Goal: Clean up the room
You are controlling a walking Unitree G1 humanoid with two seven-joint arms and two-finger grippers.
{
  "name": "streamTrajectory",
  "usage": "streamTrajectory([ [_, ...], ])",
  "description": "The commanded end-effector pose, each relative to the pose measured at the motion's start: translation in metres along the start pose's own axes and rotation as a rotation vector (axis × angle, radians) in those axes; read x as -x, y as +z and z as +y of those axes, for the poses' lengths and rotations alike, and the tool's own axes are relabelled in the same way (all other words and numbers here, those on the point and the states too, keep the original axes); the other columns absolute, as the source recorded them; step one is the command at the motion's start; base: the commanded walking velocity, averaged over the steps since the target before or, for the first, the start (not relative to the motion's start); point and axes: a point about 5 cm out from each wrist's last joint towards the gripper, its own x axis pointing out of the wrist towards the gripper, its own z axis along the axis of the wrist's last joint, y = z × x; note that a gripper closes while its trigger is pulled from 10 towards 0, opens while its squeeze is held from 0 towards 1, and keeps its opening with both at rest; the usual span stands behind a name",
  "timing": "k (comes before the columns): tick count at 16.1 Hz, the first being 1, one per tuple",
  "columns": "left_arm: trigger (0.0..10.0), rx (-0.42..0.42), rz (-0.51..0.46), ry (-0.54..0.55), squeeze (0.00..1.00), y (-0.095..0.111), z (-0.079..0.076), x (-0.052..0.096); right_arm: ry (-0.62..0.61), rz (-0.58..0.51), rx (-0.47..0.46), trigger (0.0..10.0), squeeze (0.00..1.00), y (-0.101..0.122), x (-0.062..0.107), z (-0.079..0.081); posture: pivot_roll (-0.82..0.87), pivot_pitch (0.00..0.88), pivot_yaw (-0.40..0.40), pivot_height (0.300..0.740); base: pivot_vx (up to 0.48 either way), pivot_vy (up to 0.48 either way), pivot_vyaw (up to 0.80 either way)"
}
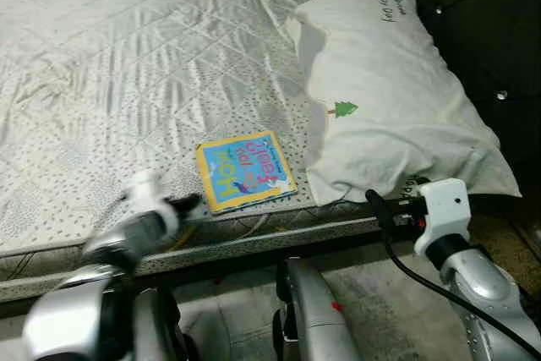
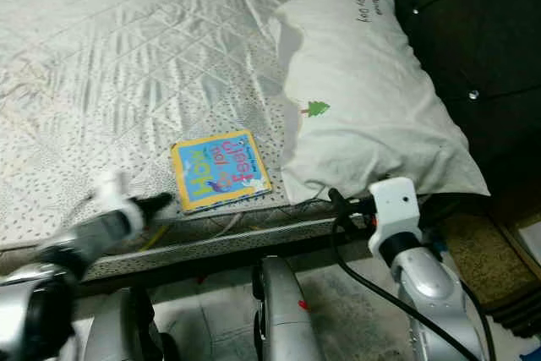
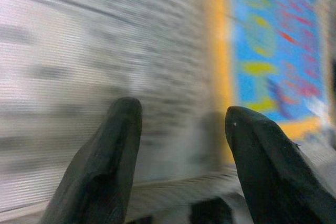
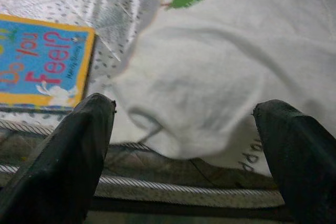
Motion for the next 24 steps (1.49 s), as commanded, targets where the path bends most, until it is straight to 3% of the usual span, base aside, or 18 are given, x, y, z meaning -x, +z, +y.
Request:
streamTrajectory([
  [1, 10.0, -0.039, 0.055, -0.022, 1.00, -0.009, -0.006, -0.003, 0.001, 0.006, -0.003, 10.0, 0.00, -0.002, 0.001, 0.000, -0.35, 0.206, -0.095, 0.586, 0.000, 0.000, 0.00],
  [4, 10.0, -0.109, 0.144, -0.116, 1.00, -0.026, -0.024, -0.010, 0.007, 0.000, -0.011, 10.0, 0.00, -0.002, -0.003, 0.002, -0.34, 0.206, -0.089, 0.586, 0.000, 0.000, 0.00],
  [14, 10.0, -0.198, 0.278, -0.112, 1.00, -0.050, -0.018, -0.008, 0.009, 0.003, -0.022, 10.0, 0.00, -0.004, -0.003, 0.004, -0.33, 0.207, -0.078, 0.586, 0.000, 0.000, 0.00],
  [16, 10.0, -0.193, 0.288, -0.139, 1.00, -0.053, -0.024, -0.009, 0.009, 0.003, -0.022, 10.0, 0.00, -0.005, -0.004, 0.004, -0.33, 0.206, -0.079, 0.586, 0.000, 0.000, 0.00],
  [20, 10.0, -0.236, 0.330, -0.254, 1.00, -0.072, -0.053, -0.018, 0.013, -0.001, -0.026, 10.0, 0.00, -0.005, -0.005, 0.005, -0.32, 0.205, -0.073, 0.586, 0.000, 0.000, 0.00],
  [24, 10.0, -0.241, 0.332, -0.265, 1.00, -0.074, -0.056, -0.018, 0.013, -0.001, -0.026, 10.0, 0.00, -0.005, -0.005, 0.005, -0.32, 0.205, -0.073, 0.586, 0.000, 0.000, 0.00],
])
